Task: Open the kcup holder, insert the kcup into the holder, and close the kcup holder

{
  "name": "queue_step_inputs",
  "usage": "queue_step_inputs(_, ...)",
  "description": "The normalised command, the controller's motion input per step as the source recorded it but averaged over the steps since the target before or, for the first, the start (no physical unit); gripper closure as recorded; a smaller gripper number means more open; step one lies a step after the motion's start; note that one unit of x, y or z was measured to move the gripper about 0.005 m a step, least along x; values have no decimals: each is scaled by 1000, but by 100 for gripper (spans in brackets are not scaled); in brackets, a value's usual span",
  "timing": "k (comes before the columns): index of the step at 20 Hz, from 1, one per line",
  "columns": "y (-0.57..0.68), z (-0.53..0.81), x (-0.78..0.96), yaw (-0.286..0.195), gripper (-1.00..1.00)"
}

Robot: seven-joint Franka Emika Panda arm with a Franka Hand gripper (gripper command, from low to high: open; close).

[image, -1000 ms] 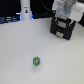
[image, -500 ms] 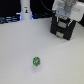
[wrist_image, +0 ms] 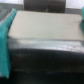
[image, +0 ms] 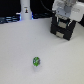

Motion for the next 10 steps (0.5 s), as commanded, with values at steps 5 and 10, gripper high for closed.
queue_step_inputs(5,-224,347,978,-63,100)
queue_step_inputs(10,-211,467,970,-65,100)
